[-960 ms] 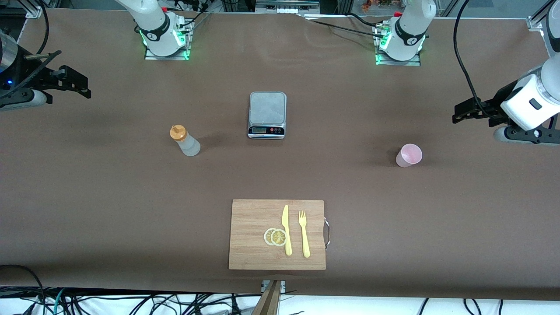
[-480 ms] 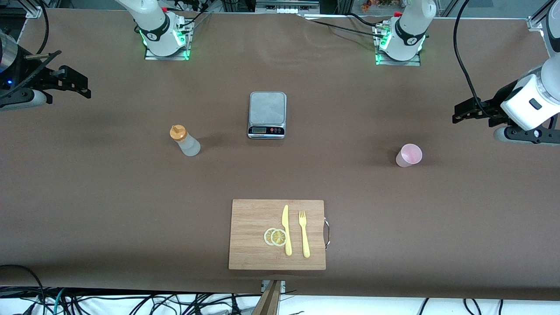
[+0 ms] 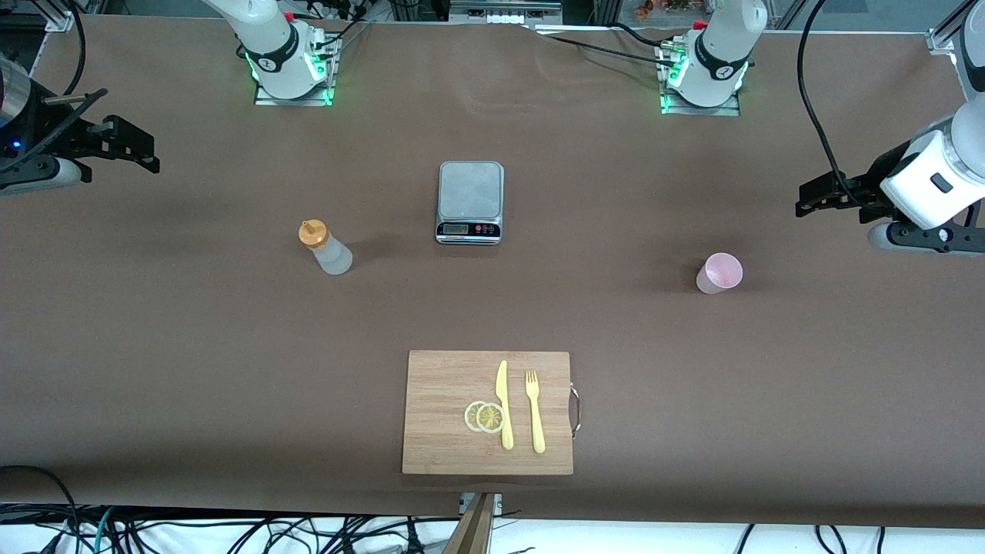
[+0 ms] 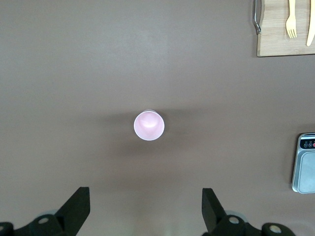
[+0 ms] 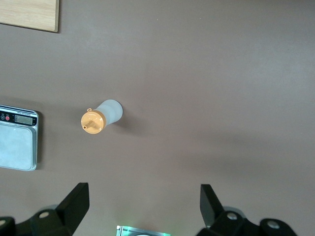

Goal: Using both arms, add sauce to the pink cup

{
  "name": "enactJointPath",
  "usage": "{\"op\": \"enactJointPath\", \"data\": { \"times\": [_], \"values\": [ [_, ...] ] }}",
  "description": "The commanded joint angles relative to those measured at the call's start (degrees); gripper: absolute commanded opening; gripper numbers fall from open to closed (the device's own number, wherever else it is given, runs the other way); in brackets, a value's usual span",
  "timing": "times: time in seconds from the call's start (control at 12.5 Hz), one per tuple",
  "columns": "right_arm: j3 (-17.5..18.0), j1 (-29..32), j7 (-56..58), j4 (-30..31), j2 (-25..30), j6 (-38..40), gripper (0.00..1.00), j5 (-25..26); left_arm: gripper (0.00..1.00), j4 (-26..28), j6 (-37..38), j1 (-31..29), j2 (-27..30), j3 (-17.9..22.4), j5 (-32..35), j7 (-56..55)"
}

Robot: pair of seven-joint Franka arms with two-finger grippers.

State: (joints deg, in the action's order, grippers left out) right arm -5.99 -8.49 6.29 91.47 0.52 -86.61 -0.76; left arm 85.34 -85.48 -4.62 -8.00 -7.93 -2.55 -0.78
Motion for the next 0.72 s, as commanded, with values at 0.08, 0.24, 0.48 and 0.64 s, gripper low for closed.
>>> {"op": "enactJointPath", "data": {
  "times": [0.08,0.24,0.48,0.64],
  "values": [
    [0.01,-0.03,-0.85,-0.23,0.45,0.21,1.00,0.67,1.00,-1.84,0.66,-0.22,-0.87,-0.51,0.44,-0.36],
    [0.01,-0.03,-0.84,-0.23,0.45,0.21,1.00,0.58,1.00,-1.84,0.66,-0.22,-0.87,-0.51,0.62,-0.36],
    [0.10,-0.03,-0.93,-0.15,0.54,0.56,1.00,0.58,1.00,-1.84,0.66,-0.57,-0.96,-0.33,0.45,-0.28],
    [0.10,-0.03,-0.93,-0.15,0.54,0.65,1.00,0.58,1.00,-1.84,0.66,-0.92,-1.14,-0.07,0.18,-0.28]
  ]
}}
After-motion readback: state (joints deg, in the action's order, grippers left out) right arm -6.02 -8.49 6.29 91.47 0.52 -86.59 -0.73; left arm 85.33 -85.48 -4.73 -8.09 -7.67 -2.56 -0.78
